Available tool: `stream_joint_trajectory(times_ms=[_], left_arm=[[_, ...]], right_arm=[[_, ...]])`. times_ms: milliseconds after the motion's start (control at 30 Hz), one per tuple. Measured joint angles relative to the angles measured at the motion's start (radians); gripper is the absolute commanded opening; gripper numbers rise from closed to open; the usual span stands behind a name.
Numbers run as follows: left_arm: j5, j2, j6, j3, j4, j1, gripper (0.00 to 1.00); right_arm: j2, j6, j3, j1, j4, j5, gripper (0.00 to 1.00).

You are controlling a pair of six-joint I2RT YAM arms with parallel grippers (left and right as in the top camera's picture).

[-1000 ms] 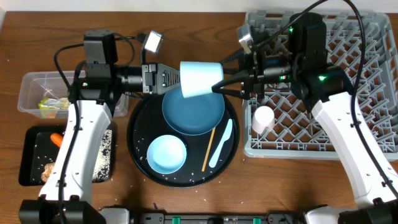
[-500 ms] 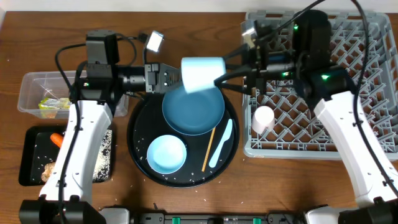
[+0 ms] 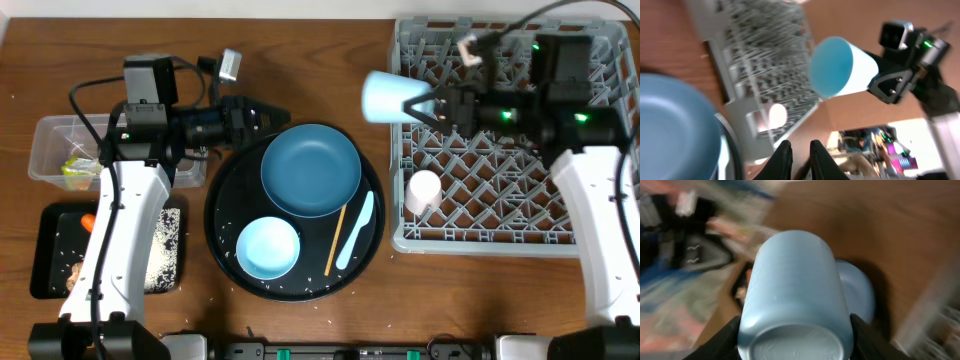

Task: Sort waste into correct bins and load items into the dishwasher rack
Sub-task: 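Carry the blue cup with the right gripper upside down into the rack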

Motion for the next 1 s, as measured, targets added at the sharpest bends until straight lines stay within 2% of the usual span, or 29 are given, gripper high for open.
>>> stream_joint_trajectory(times_ms=[233,467,667,1000], left_arm=[[-0.202,0.000,0.028,0.000,-0.130,0.000,0.15],[-0.279,0.000,0.030,0.000,-0.155,0.000,0.15],[-0.296,0.000,0.033,0.000,-0.202,0.000,0.15],[-0.361,0.000,0.041,0.000,-0.264,0.000,0.15]], right_arm=[[-0.106,0.023,0.040,-0.145,-0.303,0.377,0.31],[-0.146,0.058,0.084,-0.290,-0.516,0.703,0.30],[-0.101,0.087,0.084,-0.389,-0.550,0.872,0.29],[0.054,0.094,0.084,-0.502,-0.550,0.923,0.27]])
